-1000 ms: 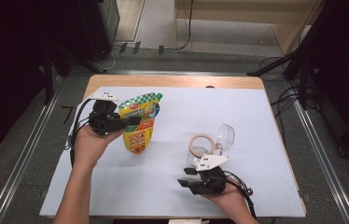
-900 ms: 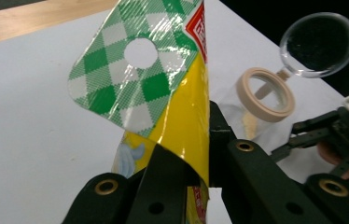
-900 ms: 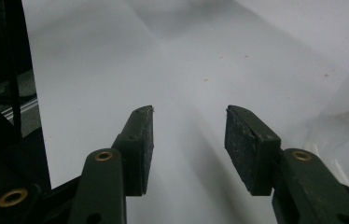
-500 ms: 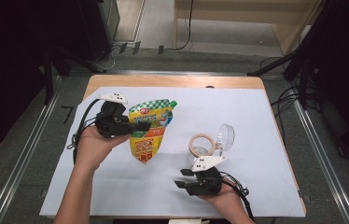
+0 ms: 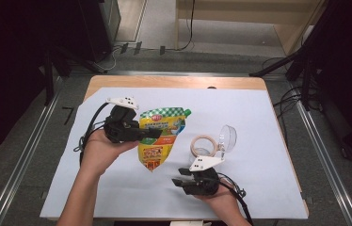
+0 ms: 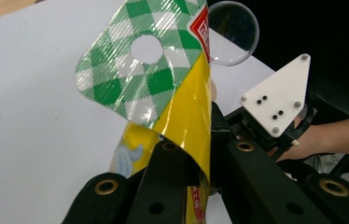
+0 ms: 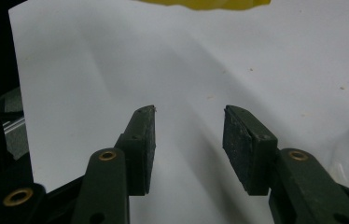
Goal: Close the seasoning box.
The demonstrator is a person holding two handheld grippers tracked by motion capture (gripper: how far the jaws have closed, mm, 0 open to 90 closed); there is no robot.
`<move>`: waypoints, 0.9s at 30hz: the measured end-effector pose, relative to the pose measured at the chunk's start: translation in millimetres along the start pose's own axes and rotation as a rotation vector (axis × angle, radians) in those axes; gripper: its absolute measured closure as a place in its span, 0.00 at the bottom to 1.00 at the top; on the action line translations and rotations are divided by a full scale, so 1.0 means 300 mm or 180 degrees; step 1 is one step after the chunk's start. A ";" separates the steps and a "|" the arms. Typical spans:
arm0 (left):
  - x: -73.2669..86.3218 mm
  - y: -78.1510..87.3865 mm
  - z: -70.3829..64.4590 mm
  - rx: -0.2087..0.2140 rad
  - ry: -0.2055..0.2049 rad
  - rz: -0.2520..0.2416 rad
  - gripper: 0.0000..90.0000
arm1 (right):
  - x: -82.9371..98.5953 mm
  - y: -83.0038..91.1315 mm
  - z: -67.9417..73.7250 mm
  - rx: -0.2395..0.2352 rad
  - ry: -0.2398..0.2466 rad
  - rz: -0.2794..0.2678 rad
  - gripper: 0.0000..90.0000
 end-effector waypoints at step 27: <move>0.007 -0.053 -0.084 0.0429 0.0017 0.0166 0.99 | -0.070 -0.107 -0.015 0.0487 -0.0034 -0.0382 0.78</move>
Point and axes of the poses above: each handheld gripper's, and its own axes: y roughly backward along the jaws, x roughly out of its underside, z roughly to its left, the point moved 7 cm from there along -y, roughly forward along the jaws, and after that the axes turned 15 degrees about x, right-handed, at the moved point
